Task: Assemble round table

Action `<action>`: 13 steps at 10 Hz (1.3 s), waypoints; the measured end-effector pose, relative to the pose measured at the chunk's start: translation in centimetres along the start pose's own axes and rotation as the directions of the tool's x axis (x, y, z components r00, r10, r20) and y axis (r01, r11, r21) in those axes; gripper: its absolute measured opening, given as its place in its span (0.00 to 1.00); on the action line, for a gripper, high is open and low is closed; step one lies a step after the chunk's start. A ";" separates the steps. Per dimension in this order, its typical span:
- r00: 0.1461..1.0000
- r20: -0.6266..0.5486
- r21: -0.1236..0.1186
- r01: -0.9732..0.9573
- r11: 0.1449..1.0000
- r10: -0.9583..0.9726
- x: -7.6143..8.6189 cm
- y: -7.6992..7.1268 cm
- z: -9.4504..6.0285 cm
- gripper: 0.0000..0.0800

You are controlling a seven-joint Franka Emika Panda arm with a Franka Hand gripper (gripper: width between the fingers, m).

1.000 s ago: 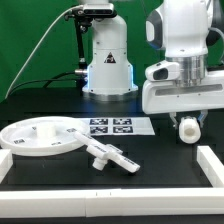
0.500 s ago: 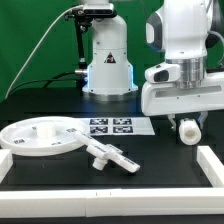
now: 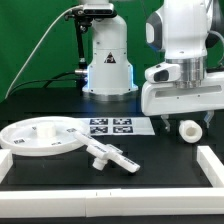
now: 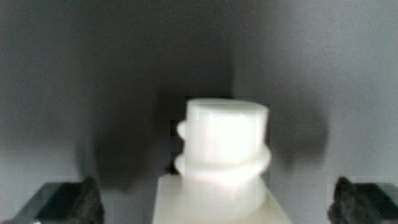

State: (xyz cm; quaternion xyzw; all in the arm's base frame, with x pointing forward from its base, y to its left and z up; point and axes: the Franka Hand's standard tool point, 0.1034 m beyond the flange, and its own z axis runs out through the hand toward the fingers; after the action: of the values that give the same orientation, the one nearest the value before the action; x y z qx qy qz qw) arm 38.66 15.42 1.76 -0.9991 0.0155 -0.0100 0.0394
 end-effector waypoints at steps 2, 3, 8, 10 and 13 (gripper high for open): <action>0.998 0.040 0.007 -0.054 0.999 0.054 1.3 1.6 -4.1 0.81; 0.997 0.035 0.012 -0.071 0.997 0.071 1.7 1.9 -4.9 0.81; 0.997 0.067 0.012 -0.037 0.999 0.036 1.8 3.3 -4.1 0.81; 0.994 0.105 0.034 -0.044 0.998 0.040 5.5 5.6 -6.4 0.81; 0.991 0.122 0.044 -0.053 0.998 0.047 7.1 5.7 -7.5 0.81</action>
Offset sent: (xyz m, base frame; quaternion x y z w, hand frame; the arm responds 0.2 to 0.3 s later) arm 0.0000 0.0000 0.0000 0.0000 0.0000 0.0000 1.0000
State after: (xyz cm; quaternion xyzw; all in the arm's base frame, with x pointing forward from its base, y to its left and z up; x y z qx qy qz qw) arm 45.42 8.90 8.93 -0.9959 0.0380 0.0510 0.0640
